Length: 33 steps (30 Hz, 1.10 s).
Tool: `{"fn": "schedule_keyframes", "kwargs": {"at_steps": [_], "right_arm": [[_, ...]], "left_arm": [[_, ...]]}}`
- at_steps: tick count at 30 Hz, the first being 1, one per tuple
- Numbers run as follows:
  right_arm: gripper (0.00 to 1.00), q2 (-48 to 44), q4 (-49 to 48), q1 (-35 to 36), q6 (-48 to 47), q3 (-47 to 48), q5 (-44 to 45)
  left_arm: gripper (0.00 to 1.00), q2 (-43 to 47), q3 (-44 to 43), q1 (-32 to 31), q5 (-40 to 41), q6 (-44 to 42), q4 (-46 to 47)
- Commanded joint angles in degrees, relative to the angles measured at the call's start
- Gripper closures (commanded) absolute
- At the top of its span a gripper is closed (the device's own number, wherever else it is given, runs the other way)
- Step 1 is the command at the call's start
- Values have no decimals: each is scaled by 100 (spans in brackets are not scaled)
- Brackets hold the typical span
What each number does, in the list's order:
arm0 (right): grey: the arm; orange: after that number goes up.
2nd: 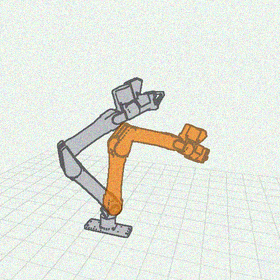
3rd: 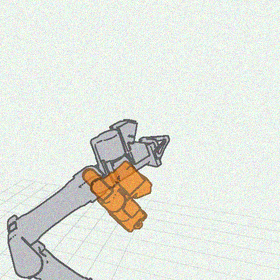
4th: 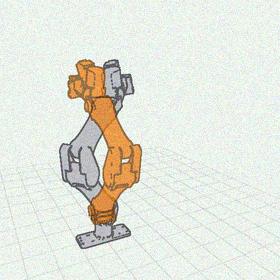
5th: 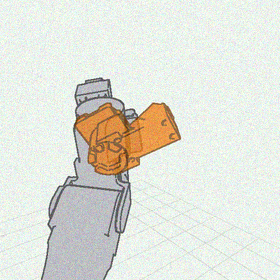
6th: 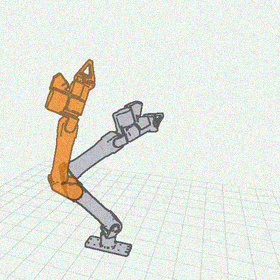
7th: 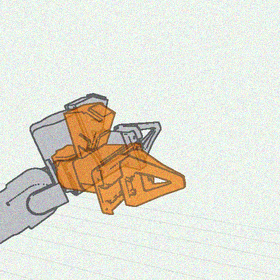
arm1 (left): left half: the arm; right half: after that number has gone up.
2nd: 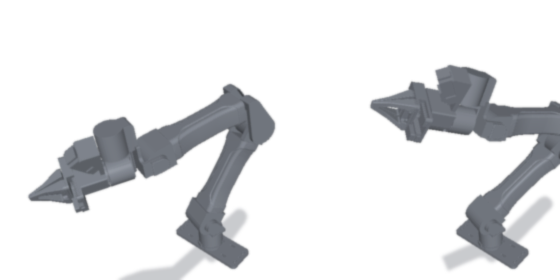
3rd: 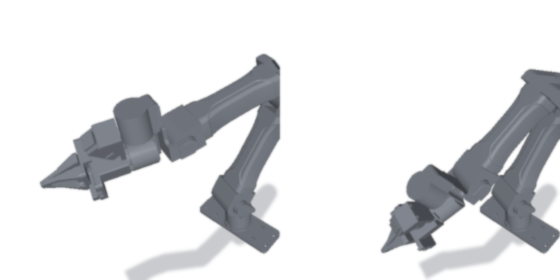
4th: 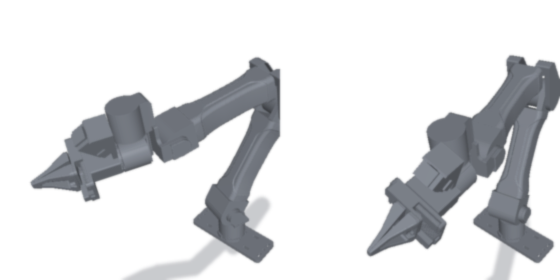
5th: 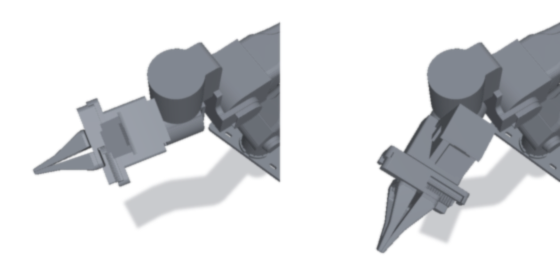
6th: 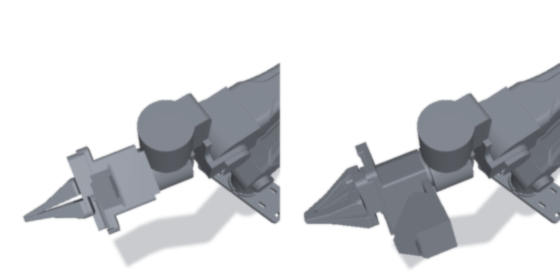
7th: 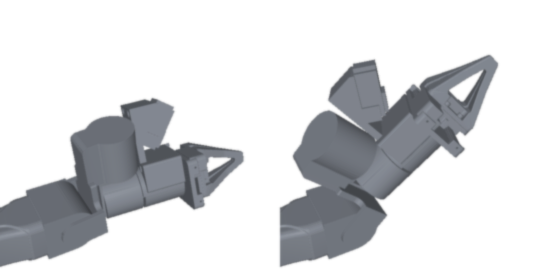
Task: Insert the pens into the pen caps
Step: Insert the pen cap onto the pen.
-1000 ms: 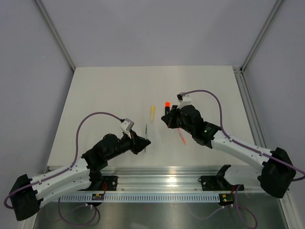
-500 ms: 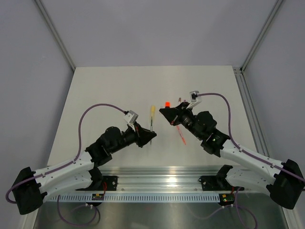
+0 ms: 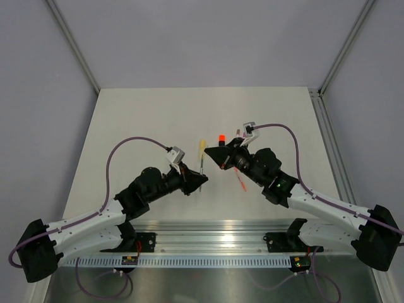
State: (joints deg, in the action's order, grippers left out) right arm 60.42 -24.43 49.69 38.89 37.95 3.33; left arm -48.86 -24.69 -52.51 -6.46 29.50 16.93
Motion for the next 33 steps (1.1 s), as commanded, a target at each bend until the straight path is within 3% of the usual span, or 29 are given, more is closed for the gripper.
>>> {"fn": "schedule_keyframes", "kwargs": {"at_steps": [1, 33], "right_arm": [[100, 92, -265, 137, -154, 309, -87], [100, -22, 236, 260, -620, 450, 326]], "left_arm": [[100, -27, -133, -22, -84, -146, 416], [100, -115, -71, -22, -198, -76, 531]]}}
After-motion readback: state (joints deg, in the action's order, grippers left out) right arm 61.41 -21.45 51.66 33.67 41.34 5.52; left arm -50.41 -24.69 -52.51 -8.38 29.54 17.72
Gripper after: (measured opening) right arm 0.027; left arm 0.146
